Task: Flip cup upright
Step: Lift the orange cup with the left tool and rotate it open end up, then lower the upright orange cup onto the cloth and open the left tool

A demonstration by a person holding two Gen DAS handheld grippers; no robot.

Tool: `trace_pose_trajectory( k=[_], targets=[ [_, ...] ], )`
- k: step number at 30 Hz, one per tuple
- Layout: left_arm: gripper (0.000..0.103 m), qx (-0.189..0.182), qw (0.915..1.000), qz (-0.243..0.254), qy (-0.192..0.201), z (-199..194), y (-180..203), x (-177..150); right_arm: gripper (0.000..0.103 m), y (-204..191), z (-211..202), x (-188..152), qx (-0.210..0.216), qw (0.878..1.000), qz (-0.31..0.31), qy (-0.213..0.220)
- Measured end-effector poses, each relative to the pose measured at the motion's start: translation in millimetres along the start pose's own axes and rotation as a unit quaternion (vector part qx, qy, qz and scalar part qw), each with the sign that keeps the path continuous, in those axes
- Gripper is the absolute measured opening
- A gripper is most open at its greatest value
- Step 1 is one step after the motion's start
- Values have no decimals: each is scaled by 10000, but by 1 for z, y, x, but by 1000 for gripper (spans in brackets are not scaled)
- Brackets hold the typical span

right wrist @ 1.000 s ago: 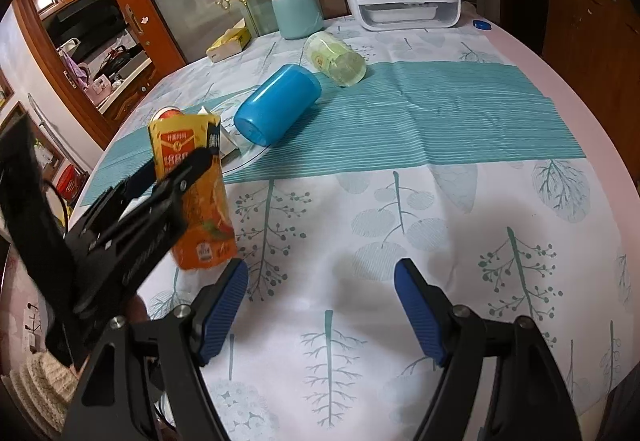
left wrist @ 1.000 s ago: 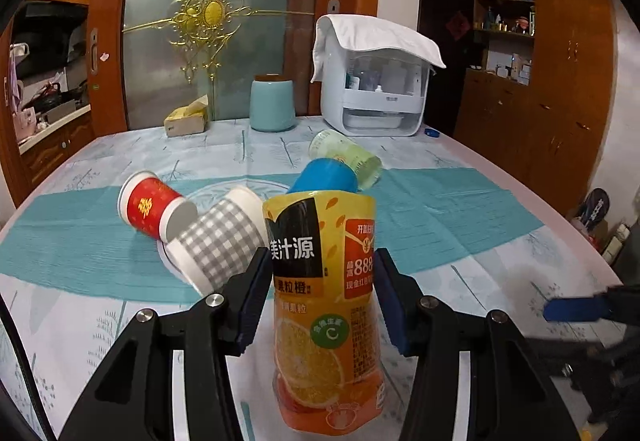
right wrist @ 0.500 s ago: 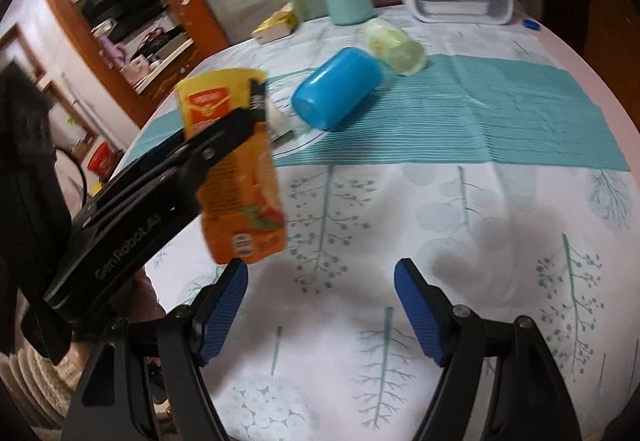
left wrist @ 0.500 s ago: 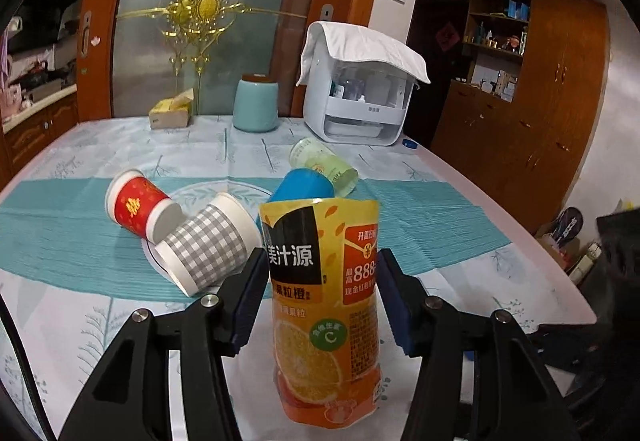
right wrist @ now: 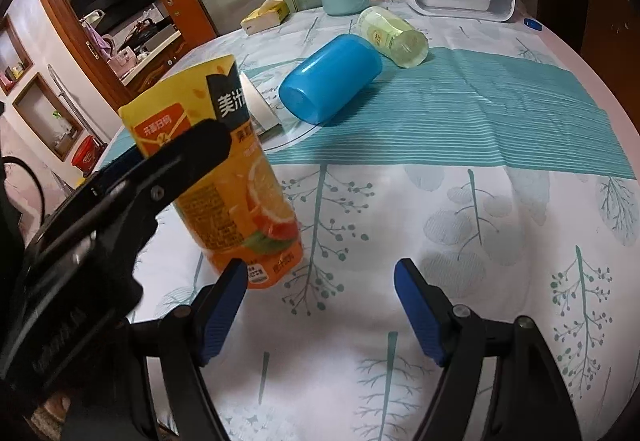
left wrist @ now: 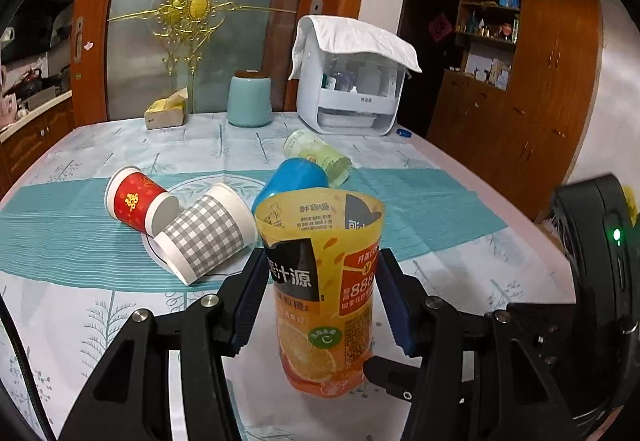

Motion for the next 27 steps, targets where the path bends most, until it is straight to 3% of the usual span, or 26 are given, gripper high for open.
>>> trace_pose_trajectory(
  k=[11,21,25,27],
  targets=[
    [54,80,9997,214,-9,-6,8,-8,76,3,8,-12,-97,9998,-43,-151],
    [56,-38,9998,110,-157,-16,9,-18,76,6,5,-25,-157,9996,-45,-241],
    [70,-95,9995,66,-284,-17,11,-22,76,3,1,-28,-119,9996,-76,-260],
    [71,-91,9996,68,-263,-21,12,-22,76,2,0,-29,-147,9995,-113,-247]
  ],
)
Point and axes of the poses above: each gripper's, at about its wrist camera, not at the fingertips, and z roughly the way its jaws point, y to its right, x to its top, the point moved 6 cm from there along z, roughly the way its jaws point, and after that the axes turned 2 degrees about -z, right-handed, at the moved point
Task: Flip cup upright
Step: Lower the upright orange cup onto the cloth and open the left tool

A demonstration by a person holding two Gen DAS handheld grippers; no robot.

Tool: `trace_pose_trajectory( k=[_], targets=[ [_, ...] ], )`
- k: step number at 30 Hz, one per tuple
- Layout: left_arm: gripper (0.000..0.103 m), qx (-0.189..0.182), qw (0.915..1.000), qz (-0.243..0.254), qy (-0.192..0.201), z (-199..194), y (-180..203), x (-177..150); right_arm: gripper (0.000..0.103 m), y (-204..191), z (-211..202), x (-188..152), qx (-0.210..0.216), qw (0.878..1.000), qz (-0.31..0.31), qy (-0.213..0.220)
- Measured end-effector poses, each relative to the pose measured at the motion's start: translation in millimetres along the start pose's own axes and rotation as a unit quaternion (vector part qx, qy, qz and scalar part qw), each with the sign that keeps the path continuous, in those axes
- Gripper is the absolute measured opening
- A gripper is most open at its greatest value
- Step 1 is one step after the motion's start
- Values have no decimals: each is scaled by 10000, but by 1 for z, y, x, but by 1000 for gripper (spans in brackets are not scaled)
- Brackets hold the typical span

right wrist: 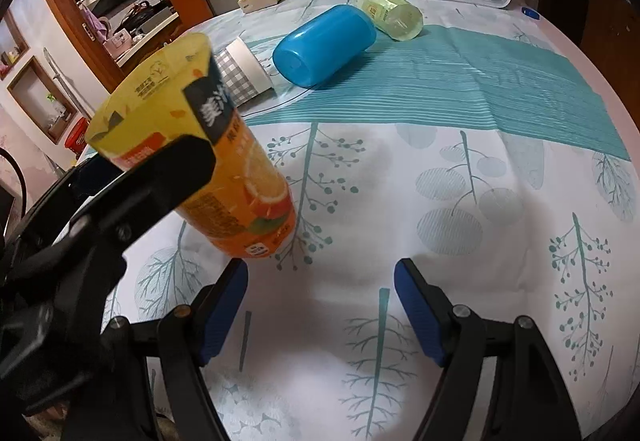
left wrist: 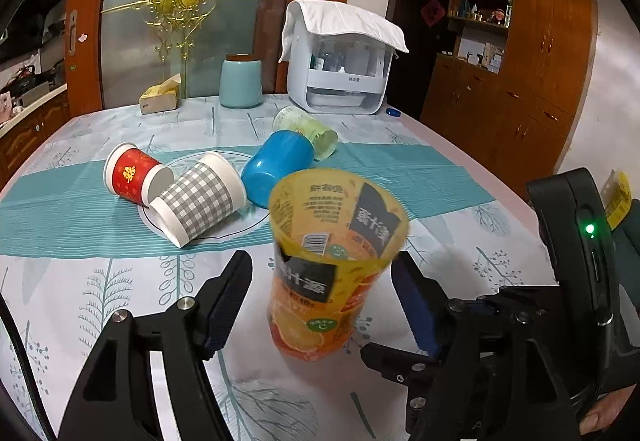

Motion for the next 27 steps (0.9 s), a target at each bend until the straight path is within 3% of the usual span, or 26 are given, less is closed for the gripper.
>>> trace_pose_trajectory(
  k=[13,20,27],
  targets=[
    [81,25,9999,-101,-91,-13,0,-5,76,-5,-13,-7,-24,9999,-67,134],
    [82,66,9983,-337,-462,-20,-3,-18,76,-5,-22,-16,6,9996,-7,281],
    [82,202,9965,-553,-593,-33,-2,-25,76,-9,-32,-28,-14,9991,-40,423]
  ],
)
Point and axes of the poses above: each gripper's, at about its wrist camera, not at the fingertips, and z roughly the way its jaws point, y to its right, x to its top, the point moved 6 cm from there along z, roughly the way its jaws point, and after that the axes turned 2 degrees about -z, right-handed, at the moved point
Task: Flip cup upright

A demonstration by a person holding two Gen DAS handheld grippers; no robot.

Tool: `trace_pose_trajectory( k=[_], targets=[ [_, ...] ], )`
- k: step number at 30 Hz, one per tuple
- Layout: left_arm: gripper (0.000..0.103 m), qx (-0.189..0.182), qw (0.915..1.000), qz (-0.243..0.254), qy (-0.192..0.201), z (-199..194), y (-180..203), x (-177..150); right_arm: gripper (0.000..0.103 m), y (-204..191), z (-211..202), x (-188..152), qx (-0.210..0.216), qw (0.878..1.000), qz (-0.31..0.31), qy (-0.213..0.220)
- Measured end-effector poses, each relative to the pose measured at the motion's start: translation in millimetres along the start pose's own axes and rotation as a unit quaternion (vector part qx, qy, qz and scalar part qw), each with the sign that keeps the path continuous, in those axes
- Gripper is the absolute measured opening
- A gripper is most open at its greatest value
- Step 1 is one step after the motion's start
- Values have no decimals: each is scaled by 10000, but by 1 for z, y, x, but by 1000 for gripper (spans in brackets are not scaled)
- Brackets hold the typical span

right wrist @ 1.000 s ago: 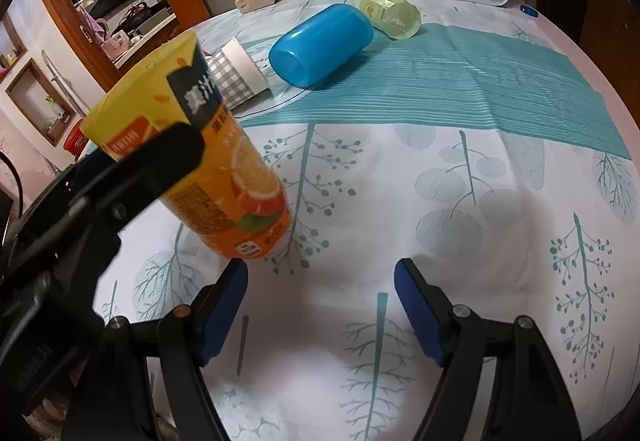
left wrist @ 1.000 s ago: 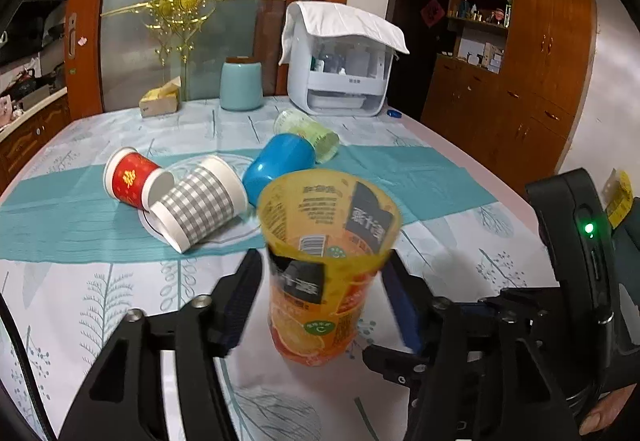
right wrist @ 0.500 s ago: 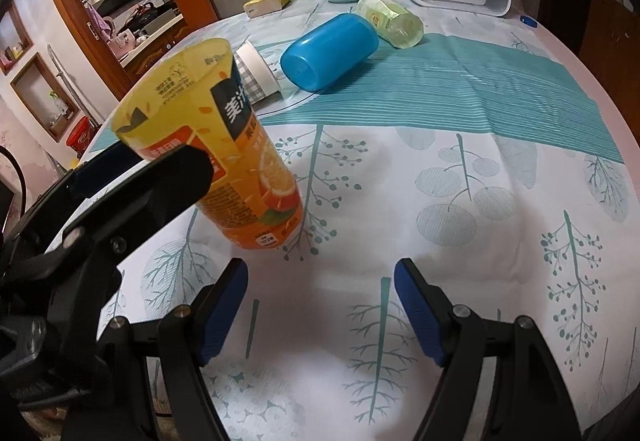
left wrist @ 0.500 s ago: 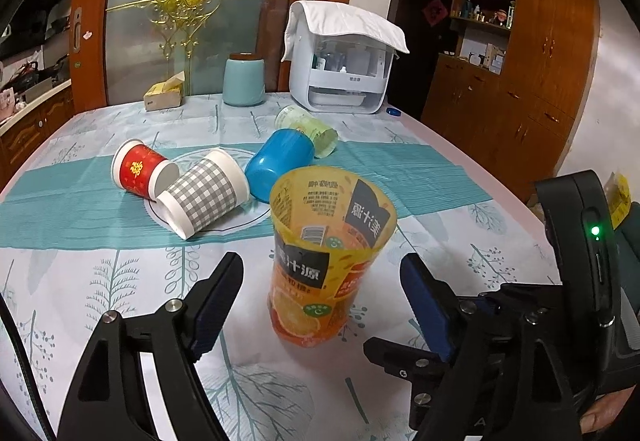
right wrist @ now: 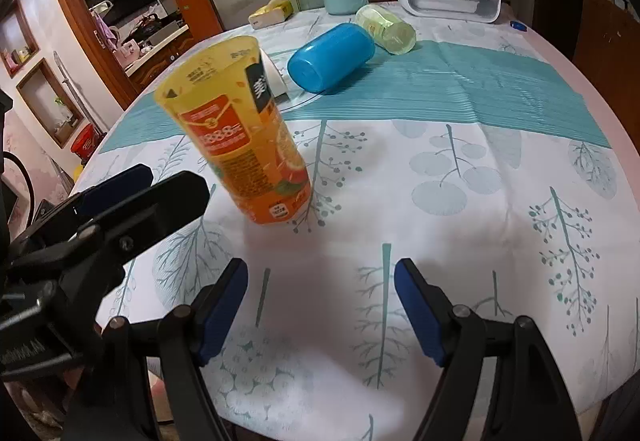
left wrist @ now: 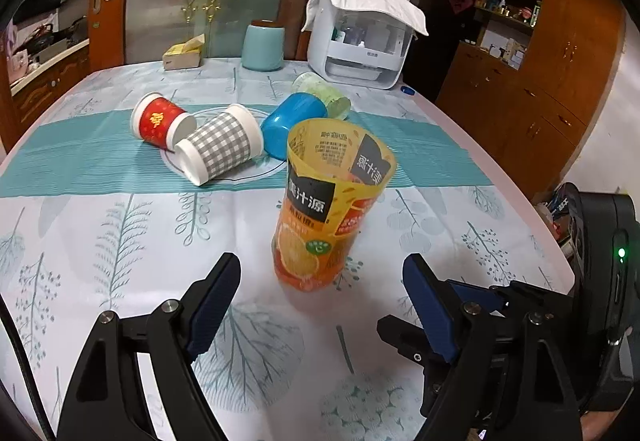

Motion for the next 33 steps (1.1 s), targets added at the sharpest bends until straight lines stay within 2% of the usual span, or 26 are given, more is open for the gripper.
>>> trace_pose_trajectory(
  k=[5,7,9,21,25,33],
  targets=[
    [83,243,9997,4,57,-16,4,-3,76,-1,-13,-5,-32,9998,-12,174],
    [89,375,9993,2,78,-23,5,-4,76,-2,-20,-7,-49,9996,-13,261],
    [91,518,9986,14,131,-30,5,-6,76,-1,-26,-8,-68,9994,-6,325],
    [92,1196,9924,133,249,-57,1,-10,76,-1,-50,-14,-266,9978,-25,613],
    [92,1302,9912,101,238,-59,-4,-6,76,-3,-55,-11,-346,9970,-82,688],
    [92,1343,9908,-146,-21,-60,-17,-2,76,-8,-74,-1,-505,9946,-145,898]
  ],
)
Point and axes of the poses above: each gripper's, at about its wrist camera, not at the fingertips, and z roughly the way its jaws point, y to its right, x to its top, the point moved 6 cm from there along z, roughly the way its jaws point, and after that the axes turned 2 degrees about -z, right-handed, at the moved point
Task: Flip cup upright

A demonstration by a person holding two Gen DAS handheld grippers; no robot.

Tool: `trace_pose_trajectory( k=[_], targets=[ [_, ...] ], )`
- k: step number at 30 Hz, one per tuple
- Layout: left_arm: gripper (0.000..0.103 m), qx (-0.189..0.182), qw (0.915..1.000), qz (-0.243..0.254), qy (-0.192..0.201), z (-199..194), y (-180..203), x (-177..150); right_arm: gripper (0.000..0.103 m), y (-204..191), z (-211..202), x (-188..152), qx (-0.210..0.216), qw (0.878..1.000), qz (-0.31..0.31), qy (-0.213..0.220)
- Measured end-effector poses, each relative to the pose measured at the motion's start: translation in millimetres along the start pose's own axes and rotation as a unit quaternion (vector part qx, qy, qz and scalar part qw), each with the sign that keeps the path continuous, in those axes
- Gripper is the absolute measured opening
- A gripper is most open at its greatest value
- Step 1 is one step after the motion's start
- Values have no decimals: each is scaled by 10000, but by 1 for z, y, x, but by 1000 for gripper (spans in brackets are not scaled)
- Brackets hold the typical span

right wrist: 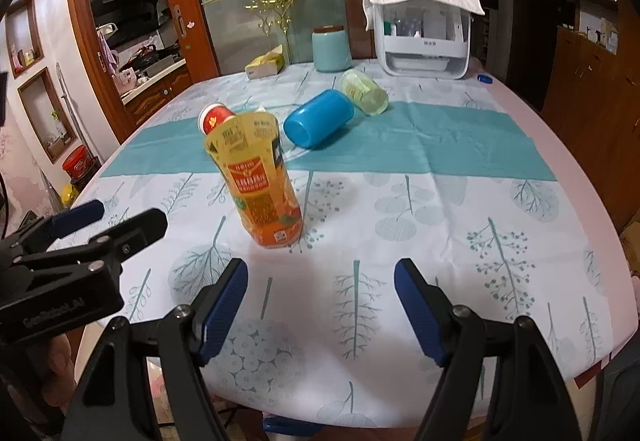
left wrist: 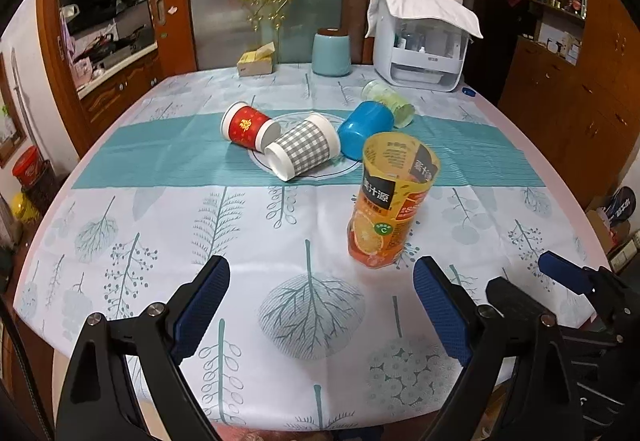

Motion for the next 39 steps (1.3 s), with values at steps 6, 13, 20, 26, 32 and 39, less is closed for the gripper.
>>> trace_pose_trajectory(
  k=[6,13,20,26,32,39],
  targets=[
    [92,104,9998,-142,29,-3,-9,5,76,-2,-15,13,44,9995,139,263],
    [92,249,9994,-219,74,-5,-12,2,76,-10,-31,24,126,9975,143,681],
    [92,305,9990,-297,159,-8,-13,2,76,-11,-28,20,-8,9977,135,667],
    [92,339,9991,-228,138,-7,-10,1,76,-9,-22,18,-96,9980,178,602],
    [92,340,9990,-208,191,-7,-8,0,76,-6,-15,17,-198,9982,205,536],
    [92,350,9990,-179,195,-5,-4,0,76,0,-10,16,-272,9981,280,476]
  ],
)
Point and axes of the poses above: each gripper's, at about its wrist camera, not at the fingertips, and z roughly the way its jaws point, y to its right, x to its top, the point moved 6 cm from there along z, roughly the way its jaws point, and after that the axes turned 2 degrees about -z, right-handed, at the moved point
